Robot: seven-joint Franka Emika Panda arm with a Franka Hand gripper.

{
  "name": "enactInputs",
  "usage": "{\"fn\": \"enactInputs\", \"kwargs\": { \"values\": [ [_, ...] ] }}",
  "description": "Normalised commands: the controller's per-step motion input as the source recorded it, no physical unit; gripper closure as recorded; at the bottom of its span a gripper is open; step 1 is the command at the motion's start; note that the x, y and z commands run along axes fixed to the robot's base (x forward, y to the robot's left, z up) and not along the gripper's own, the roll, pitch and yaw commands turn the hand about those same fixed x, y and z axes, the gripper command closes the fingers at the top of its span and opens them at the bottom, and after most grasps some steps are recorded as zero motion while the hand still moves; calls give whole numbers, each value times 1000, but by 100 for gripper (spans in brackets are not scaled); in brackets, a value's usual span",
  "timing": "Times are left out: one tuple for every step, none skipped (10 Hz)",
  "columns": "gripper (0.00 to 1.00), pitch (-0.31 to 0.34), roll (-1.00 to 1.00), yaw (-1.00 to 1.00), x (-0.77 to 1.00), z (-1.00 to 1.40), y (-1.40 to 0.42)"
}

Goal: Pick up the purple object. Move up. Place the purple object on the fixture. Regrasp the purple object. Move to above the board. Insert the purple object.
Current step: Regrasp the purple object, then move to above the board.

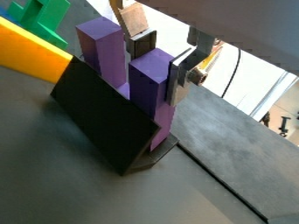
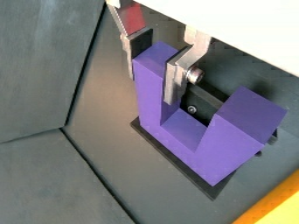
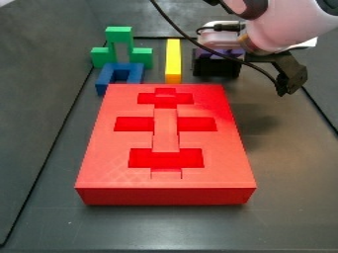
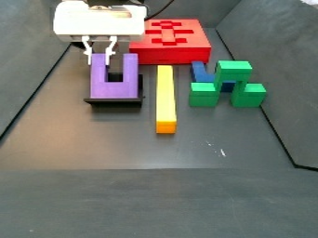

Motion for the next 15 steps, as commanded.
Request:
{"fn": "enactInputs", "kwargs": {
  "values": [
    [100, 0, 0, 0, 0, 0, 0],
    [100, 0, 0, 0, 0, 0, 0],
    [100, 0, 0, 0, 0, 0, 0],
    [100, 0, 0, 0, 0, 0, 0],
    [100, 0, 0, 0, 0, 0, 0],
    [100, 0, 0, 0, 0, 0, 0],
    [100, 0, 0, 0, 0, 0, 0],
    [100, 0, 0, 0, 0, 0, 0],
    [100, 0, 0, 0, 0, 0, 0],
    [100, 0, 0, 0, 0, 0, 0],
    [100, 0, 0, 0, 0, 0, 0],
    [100, 0, 0, 0, 0, 0, 0],
    [100, 0, 0, 0, 0, 1400, 0],
    [100, 24, -34, -15, -22, 1400, -25],
    [100, 2, -82, -6, -54, 1400, -17]
  ]
}}
